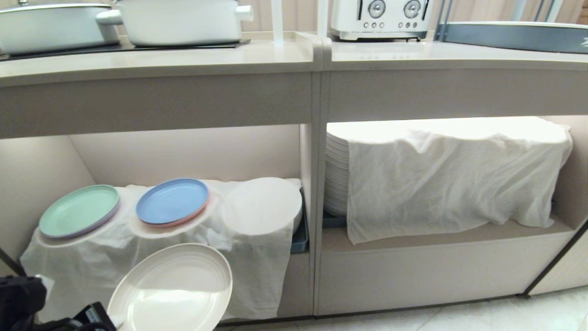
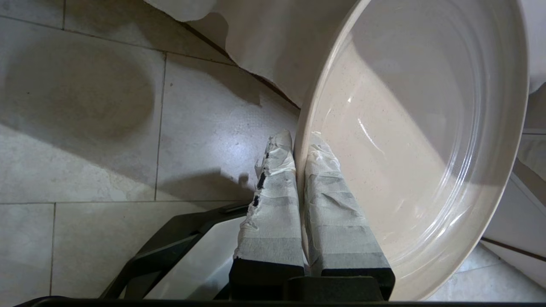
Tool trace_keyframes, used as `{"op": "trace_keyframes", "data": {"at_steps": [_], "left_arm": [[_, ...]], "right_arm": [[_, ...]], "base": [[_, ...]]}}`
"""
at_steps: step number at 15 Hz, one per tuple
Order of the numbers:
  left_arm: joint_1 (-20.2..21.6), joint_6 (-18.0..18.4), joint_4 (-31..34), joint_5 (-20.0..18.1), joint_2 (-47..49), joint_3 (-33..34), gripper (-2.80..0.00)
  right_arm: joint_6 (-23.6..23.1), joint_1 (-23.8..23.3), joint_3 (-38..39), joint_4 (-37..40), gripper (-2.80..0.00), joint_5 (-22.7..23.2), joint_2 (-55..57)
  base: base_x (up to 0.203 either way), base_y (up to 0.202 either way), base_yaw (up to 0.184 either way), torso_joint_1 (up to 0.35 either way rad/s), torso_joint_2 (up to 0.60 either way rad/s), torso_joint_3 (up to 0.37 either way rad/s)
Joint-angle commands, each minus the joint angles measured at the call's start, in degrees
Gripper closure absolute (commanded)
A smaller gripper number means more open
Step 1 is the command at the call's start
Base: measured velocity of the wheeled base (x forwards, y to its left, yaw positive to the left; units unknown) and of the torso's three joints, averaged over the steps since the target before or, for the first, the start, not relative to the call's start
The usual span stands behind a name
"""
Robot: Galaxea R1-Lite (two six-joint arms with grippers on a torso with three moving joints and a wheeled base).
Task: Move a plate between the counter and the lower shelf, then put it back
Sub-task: Put the plate
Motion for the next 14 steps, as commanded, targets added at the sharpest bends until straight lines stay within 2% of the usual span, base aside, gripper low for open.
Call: {"op": "trace_keyframes", "data": {"at_steps": [1,11,14], "left_arm": [[-0.5,-0.2,-0.1,0.0,0.0,-0.1,0.00],[-0.6,-0.3,-0.2,-0.1,-0.5,0.0,0.00],[-0.6,-0.3,-0.2,0.0,-0.5,-0.1,0.00]], "right_arm": [[0.0,0.0,0.0,0.0,0.00,0.0,0.0],[-0.2,0.0,0.0,-0.1,0.00,-0.1,0.0],[-0.2,0.0,0.0,-0.1,0.00,0.0,0.0]], "base": [[0.000,0.000,0.000,0.000,0.00,0.000],[0.000,0.000,0.000,0.000,0.00,0.000],[0.000,0.000,0.000,0.053,-0.23,-0.169]]}}
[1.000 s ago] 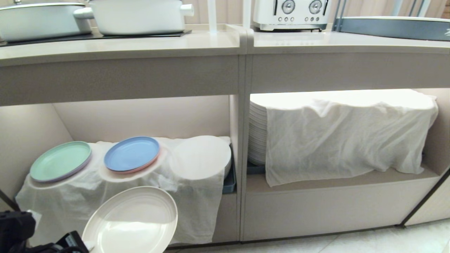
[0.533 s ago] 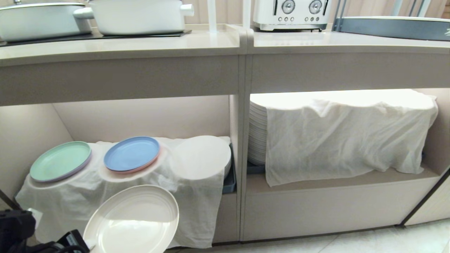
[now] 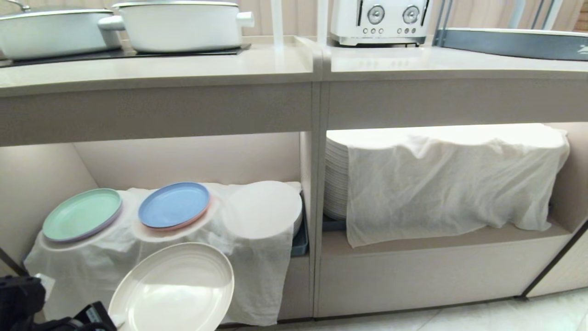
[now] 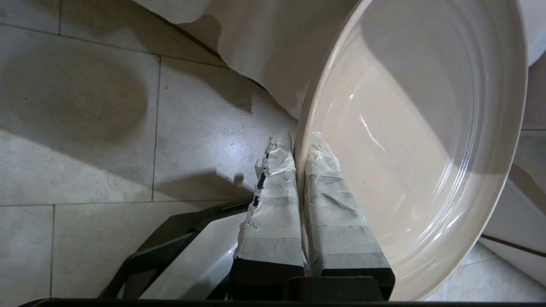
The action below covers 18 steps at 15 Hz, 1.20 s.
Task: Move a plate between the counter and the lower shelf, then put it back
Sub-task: Put the plate
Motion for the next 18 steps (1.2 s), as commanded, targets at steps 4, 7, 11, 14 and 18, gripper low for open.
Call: {"op": "trace_keyframes", "data": {"at_steps": [4,7,11,14,18], "left_arm": [[0.0,-0.3,-0.1,-0.1,0.2,-0.2,0.00],[0.0,-0.3,-0.1,-0.2,0.2,-0.2,0.00],[-0.3,-0.3,0.0,-0.5,0.2,0.0,0.00],[-3.7,-0.4,0.0,-0.6,0.1,0.0,0.00],[-7.9,-0.5,-0.1,-0.7,-0.3,-0.2,0.00]], "right_arm": [[0.0,0.0,0.0,0.1,0.00,0.0,0.0],[0.0,0.0,0.0,0.1,0.00,0.0,0.0],[0.0,0.0,0.0,0.1,0.00,0.0,0.0],[0.0,0.0,0.0,0.1,0.00,0.0,0.0],[0.0,0.0,0.0,0.1,0.00,0.0,0.0]], "base": [[0.000,0.000,0.000,0.131,-0.39,-0.287],[0.000,0.000,0.000,0.179,-0.50,-0.291],[0.000,0.000,0.000,0.186,-0.48,-0.283],[0.000,0.000,0.000,0.208,-0.48,-0.286],[0.000,0.000,0.000,0.216,-0.49,-0.280]]}}
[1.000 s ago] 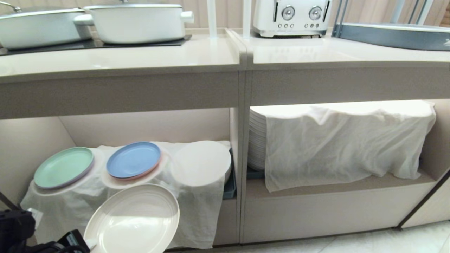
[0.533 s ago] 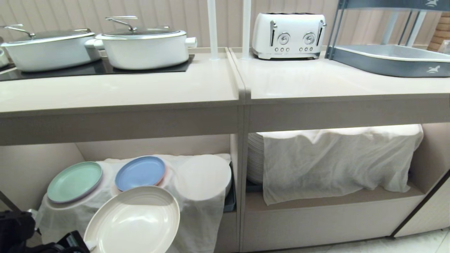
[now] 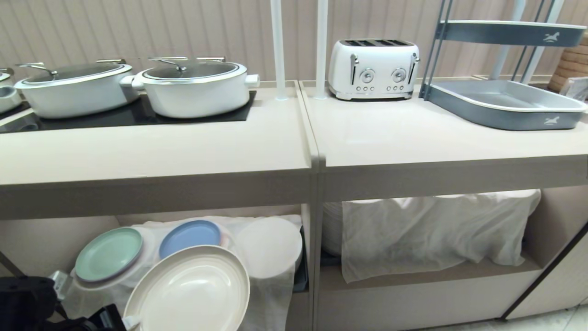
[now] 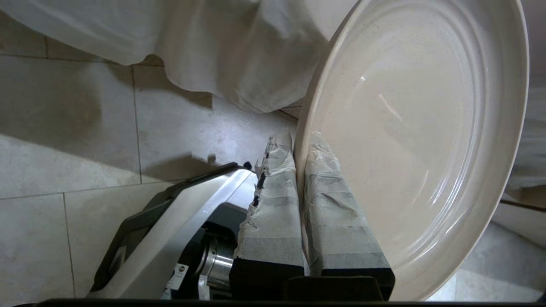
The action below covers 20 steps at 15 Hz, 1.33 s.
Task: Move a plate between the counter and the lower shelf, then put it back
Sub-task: Put the plate
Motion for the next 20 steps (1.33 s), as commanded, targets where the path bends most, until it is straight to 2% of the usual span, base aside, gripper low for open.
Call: {"op": "trace_keyframes", "data": {"at_steps": [1,5,8,11,20], "left_arm": [[-1.6,-0.3,-0.1,0.0,-0.4,0.0,0.00],[-3.9,-0.6,0.5,-0.1,-2.0,0.2,0.00],[-6.4,-0.7,5.7,-1.4,-7.7,-0.1,0.00],[-6.9,-0.8,11.8,-3.7,-12.0,-0.9,0.00],[-6.8,-1.4,12.6,-3.7,-12.0,-2.1,0.00]], "right_arm": [[0.0,0.0,0.0,0.0,0.00,-0.1,0.0],[0.0,0.0,0.0,0.0,0.00,0.0,0.0],[-0.1,0.0,0.0,0.0,0.00,0.0,0.0],[-0.1,0.0,0.0,0.0,0.00,0.0,0.0],[-0.1,0.0,0.0,0.0,0.00,0.0,0.0]], "base": [[0.000,0.000,0.000,0.232,-0.52,-0.286],[0.000,0.000,0.000,0.241,-0.52,-0.290],[0.000,0.000,0.000,0.260,-0.55,-0.296],[0.000,0.000,0.000,0.270,-0.58,-0.309],[0.000,0.000,0.000,0.221,-0.45,-0.236]]}}
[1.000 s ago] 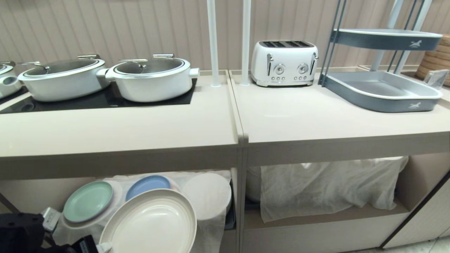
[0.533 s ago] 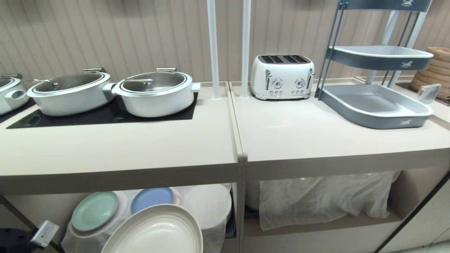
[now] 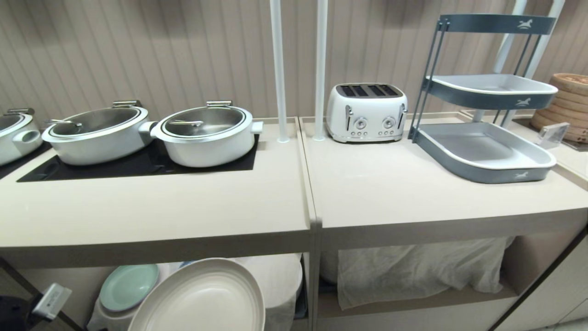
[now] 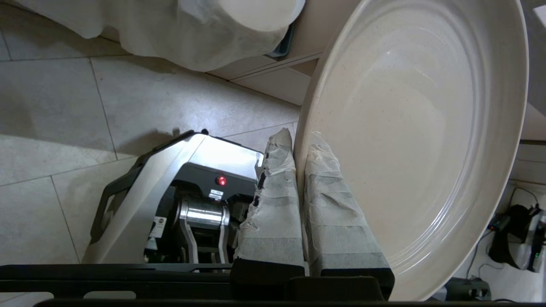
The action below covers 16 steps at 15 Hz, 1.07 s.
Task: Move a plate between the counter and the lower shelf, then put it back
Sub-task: Put the plate
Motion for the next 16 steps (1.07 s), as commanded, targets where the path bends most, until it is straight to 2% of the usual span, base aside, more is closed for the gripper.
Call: {"op": "trace_keyframes", "data": {"at_steps": [1,16], "left_arm": [[0.0,-0.2,-0.1,0.0,0.0,0.0,0.00],[0.0,-0.2,0.0,0.0,0.0,-1.3,0.00]], "right_arm": [[0.0,0.0,0.0,0.0,0.00,0.0,0.0],[0.0,0.0,0.0,0.1,0.00,0.0,0.0]], "base": [[0.000,0.000,0.000,0.168,-0.33,-0.163],[0.000,0.000,0.000,0.151,-0.30,-0.158]]}}
